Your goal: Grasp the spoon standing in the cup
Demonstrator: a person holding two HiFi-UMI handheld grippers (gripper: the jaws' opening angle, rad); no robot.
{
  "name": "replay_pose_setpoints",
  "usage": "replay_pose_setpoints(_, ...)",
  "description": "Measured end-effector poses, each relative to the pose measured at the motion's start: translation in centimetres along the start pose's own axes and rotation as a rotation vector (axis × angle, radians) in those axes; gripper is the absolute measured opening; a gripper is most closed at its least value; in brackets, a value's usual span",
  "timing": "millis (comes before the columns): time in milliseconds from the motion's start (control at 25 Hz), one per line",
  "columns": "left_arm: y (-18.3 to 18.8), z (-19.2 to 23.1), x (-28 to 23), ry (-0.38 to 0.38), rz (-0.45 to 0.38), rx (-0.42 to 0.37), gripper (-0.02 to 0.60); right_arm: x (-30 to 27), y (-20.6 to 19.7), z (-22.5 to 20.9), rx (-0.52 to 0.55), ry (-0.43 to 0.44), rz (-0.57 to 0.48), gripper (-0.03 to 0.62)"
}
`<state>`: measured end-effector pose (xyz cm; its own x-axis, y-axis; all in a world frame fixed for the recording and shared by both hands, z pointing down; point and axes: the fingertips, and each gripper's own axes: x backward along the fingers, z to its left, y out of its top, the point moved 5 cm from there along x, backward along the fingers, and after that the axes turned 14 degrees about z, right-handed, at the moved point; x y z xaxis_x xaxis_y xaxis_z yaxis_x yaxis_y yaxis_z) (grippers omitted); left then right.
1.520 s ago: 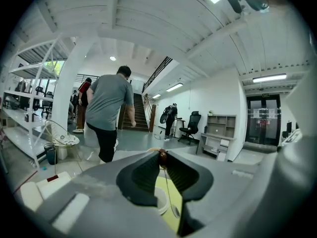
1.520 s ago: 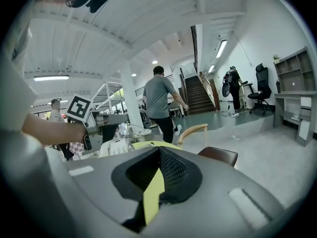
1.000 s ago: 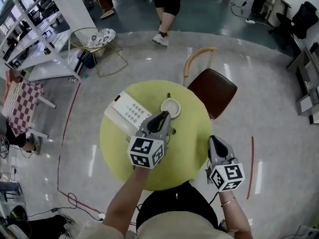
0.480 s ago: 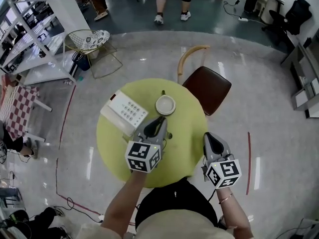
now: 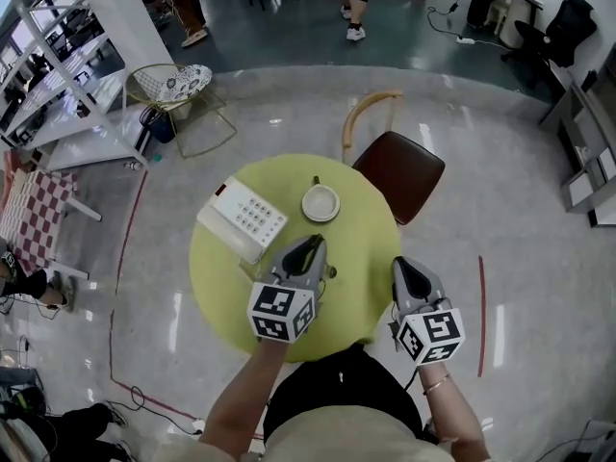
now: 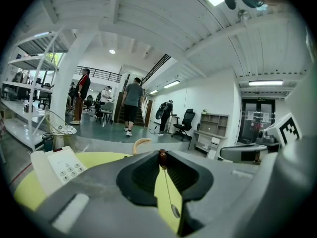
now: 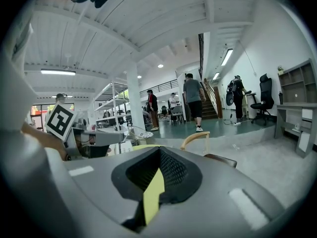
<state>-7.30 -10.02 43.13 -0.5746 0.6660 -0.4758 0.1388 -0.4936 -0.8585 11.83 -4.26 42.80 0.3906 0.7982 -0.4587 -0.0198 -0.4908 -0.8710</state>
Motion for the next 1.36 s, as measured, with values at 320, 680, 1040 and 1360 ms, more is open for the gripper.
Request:
replay_pose_setpoints(320,-1.2,-0.5,0.8,-0.003,0.007,0.009,0.049,0.3,0.1,0.8,0.029,0.001,0.005,-0.002)
replay_pose_setpoints(680,-1.8,-0.8,1.5,0.003,0.01,0.002,0.049,0.7,-0.2,1.4,0.031,0.011,0.01,-0.002)
replay_pose_setpoints(1040,-2.1,-0.9,1.9,0.006,0.011,0.005,0.051,0.7,-0.2,1.6,0.036,0.008,0.007,-0.002)
replay_pose_setpoints(1360,-1.8,-0.6,1.7,0.001,0.016,0.002,0.049,0.3,0.0,1.4,0.033,0.003,0.005,-0.002)
